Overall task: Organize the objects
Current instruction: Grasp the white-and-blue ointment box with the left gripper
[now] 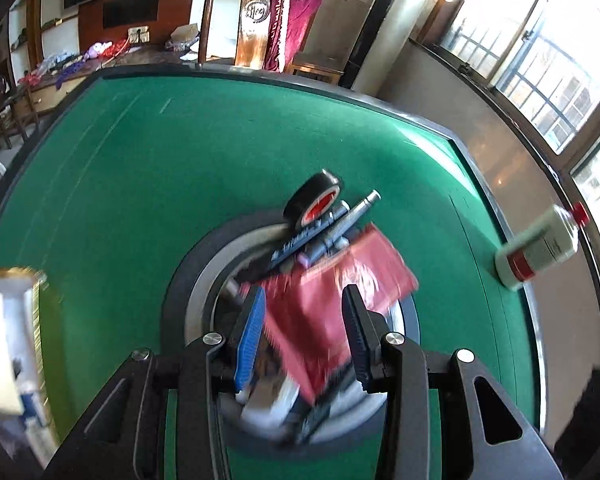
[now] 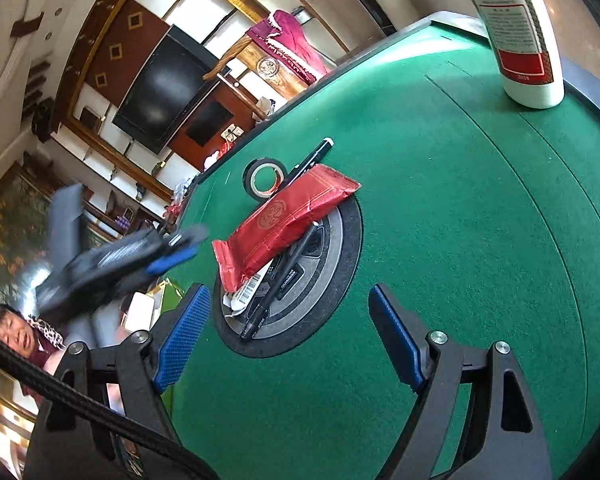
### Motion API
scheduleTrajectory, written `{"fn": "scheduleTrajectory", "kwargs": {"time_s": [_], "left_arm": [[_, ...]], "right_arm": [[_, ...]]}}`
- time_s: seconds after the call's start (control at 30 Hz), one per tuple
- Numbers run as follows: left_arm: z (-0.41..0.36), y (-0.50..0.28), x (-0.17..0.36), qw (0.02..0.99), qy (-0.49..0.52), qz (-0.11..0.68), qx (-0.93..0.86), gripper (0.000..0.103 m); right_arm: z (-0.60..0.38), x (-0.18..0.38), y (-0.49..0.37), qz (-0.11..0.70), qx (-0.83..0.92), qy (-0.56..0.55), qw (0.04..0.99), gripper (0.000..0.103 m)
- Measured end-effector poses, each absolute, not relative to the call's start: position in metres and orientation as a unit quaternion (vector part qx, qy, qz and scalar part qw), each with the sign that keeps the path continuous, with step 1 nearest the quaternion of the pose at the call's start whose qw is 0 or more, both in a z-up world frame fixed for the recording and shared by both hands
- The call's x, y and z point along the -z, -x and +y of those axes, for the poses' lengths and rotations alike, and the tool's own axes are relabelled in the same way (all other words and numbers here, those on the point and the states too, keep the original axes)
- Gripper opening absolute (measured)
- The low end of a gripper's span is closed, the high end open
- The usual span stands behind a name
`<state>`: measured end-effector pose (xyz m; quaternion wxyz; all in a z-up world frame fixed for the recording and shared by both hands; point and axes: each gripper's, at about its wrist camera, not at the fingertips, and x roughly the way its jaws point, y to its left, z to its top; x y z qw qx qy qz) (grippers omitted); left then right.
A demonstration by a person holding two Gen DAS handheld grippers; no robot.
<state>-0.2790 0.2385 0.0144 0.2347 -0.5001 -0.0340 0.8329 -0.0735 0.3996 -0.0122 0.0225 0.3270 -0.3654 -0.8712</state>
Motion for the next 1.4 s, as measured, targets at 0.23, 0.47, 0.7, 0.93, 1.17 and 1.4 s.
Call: {"fn": "scheduleTrajectory", "kwargs": {"time_s": [0.23,0.47,0.7,0.93,1.17,1.4], "left_arm": [[0.265,0.317,0.007,0.238,0.511,-0.021,-0.826,0.034],[0.269,0.281,0.018,0.284,0.543,-0.017,-0.79,0.036],[0.284,0.202,0.009,0.347,0.555,0.031,-0.755,0.036],[0.236,0.213,-0.021,0.271,0.529,0.034,-0.804,0.036],[0.236,0.244,-0.006,0.232,0.529,0.098,-0.811,0.036],[0.267,0.247,0.012,0.231,0.524,0.158,-0.805,0.037]], "right_arm": [[0.417,0.014,0.069,-0.393,0.865,-0.312,0.001,0.082],[0.419,0.015,0.07,-0.395,0.863,-0.315,-0.004,0.082],[0.425,0.014,0.065,-0.397,0.866,-0.302,-0.018,0.082],[0.43,0.01,0.057,-0.401,0.869,-0.288,-0.03,0.082],[0.426,0.009,0.058,-0.399,0.868,-0.294,-0.019,0.082],[0.425,0.011,0.06,-0.399,0.866,-0.3,-0.018,0.082]]}}
